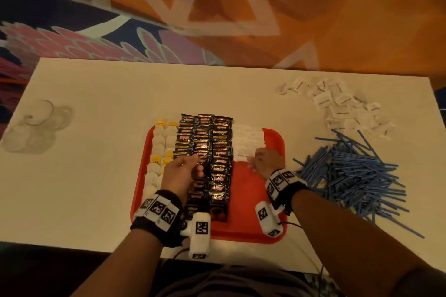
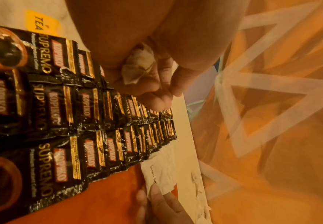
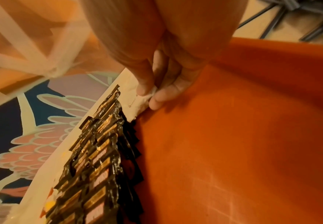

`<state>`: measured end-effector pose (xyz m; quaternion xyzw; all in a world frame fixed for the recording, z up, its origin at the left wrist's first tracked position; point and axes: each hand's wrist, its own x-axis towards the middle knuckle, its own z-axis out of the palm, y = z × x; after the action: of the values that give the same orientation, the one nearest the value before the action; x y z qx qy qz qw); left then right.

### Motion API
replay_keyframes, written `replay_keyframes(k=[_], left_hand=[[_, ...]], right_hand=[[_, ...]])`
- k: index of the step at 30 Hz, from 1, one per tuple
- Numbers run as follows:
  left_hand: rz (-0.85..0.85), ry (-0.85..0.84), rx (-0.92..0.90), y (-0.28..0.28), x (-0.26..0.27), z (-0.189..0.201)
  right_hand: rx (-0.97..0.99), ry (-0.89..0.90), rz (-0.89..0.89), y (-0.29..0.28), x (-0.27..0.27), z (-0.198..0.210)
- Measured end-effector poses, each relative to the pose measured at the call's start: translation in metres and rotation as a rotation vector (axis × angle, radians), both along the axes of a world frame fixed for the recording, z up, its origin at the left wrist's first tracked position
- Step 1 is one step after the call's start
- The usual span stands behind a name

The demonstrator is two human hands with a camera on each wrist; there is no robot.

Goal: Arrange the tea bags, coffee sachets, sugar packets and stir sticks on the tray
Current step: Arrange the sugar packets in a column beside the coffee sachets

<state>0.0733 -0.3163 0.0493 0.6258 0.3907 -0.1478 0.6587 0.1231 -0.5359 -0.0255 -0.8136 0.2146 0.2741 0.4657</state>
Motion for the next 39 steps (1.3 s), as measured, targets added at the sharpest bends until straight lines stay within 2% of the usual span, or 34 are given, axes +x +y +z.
replay_keyframes(k=[8, 12, 14, 19, 22, 30, 34, 39], left_hand=[[0.004, 0.020, 0.012, 0.012, -0.005, -0.006], [-0.009, 0.026, 0.025, 0.011, -0.004, -0.007], [-0.011, 0.035, 0.024, 0.012, -0.003, -0.008], [-0.024, 0.042, 0.005, 0.012, -0.004, -0.008], [-0.020, 0.035, -0.019, 0.012, -0.005, -0.007], [-0.020, -0.063, -0.239, -0.004, 0.006, -0.002], [-0.046, -0.132, -0.346, -0.021, 0.013, 0.007], [-0.101, -0.188, -0.423, -0.037, 0.024, 0.021]], right_hand=[[-0.141, -0.045, -0.002, 0.013, 0.005, -0.013], [-0.215, -0.089, 0.002, 0.012, 0.003, -0.005], [-0.250, -0.148, 0.053, 0.012, 0.004, -0.001], [-0.217, -0.295, 0.322, 0.017, 0.007, -0.003], [-0.218, -0.286, 0.331, 0.016, 0.008, -0.006], [-0.026, -0.308, 0.146, 0.011, -0.001, 0.018], [0.052, -0.288, 0.217, 0.014, -0.004, 0.041], [0.277, -0.150, 0.219, 0.024, -0.013, 0.078]])
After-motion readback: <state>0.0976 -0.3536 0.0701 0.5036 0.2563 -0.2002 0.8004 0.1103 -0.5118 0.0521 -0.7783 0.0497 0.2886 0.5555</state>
